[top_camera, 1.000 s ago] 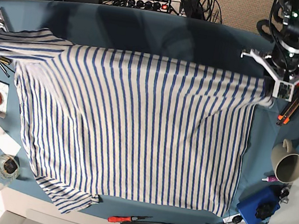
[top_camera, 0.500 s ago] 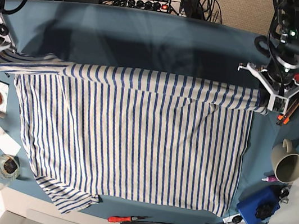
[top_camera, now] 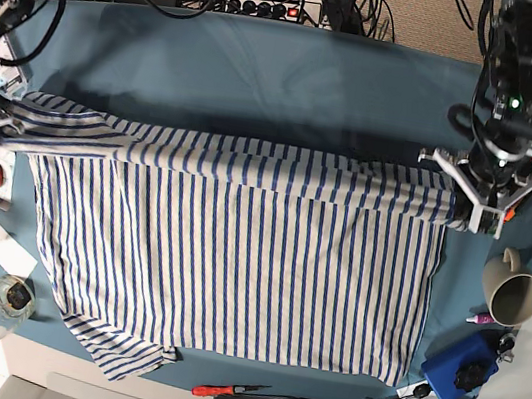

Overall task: Fold the T-shirt properly
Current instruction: 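Lift the grasped edge and pull it across toward the hem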

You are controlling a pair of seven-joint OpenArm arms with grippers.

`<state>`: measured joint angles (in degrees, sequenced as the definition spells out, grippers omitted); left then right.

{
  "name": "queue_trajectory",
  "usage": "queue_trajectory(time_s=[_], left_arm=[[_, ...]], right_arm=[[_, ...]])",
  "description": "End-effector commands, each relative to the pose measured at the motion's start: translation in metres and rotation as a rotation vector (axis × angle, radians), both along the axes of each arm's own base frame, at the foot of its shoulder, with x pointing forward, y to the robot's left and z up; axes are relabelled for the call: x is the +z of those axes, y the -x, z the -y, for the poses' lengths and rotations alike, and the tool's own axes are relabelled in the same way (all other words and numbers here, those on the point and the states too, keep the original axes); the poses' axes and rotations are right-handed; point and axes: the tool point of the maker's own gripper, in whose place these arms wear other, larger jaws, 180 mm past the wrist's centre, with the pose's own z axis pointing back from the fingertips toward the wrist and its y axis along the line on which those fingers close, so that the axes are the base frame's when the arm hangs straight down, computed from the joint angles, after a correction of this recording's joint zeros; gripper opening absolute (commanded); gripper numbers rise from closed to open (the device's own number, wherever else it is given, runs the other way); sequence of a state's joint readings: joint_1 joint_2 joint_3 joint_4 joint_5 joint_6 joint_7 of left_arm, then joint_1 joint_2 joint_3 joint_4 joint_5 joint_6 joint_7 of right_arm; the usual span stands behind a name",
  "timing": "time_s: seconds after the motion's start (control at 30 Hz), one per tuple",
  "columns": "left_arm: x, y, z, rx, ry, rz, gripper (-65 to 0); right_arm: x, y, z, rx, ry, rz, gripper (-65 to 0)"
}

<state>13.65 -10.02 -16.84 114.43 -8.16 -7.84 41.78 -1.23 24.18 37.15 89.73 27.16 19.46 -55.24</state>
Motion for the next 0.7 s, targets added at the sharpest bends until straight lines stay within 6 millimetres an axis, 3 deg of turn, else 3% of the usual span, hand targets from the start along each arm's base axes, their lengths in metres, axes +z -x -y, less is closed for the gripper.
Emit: queue_trajectory(time_s=[0.0, 0.13, 0.3, 0.53, 0.67], left_arm=[[0.011, -0.010, -0.005, 0.008, -0.014, 0.045, -65.0], [0.012, -0.024, -0.007, 0.017, -0.006, 0.056, -65.0], [0.019, -0.036, -0.007, 0.016, -0.001, 0.079, -65.0], [-0.004, -0.053, -0.006, 0.007, 0.054, 0.029, -65.0], [-0.004, -0.069, -0.008, 0.015, 0.068, 0.029, -65.0]], right_arm=[[0.019, -0.013, 0.003, 0.021, 0.053, 0.044, -65.0], [0.018, -0.036, -0.015, 0.091, 0.114, 0.024, -65.0], [0.031, -0.059, -0.028, 0.124, 0.132, 0.058, -65.0], [0.023, -0.084, -0.016, 0.074, 0.035, 0.064, -65.0], [0.019, -0.102, -0.010, 0.046, -0.034, 0.072, -65.0]])
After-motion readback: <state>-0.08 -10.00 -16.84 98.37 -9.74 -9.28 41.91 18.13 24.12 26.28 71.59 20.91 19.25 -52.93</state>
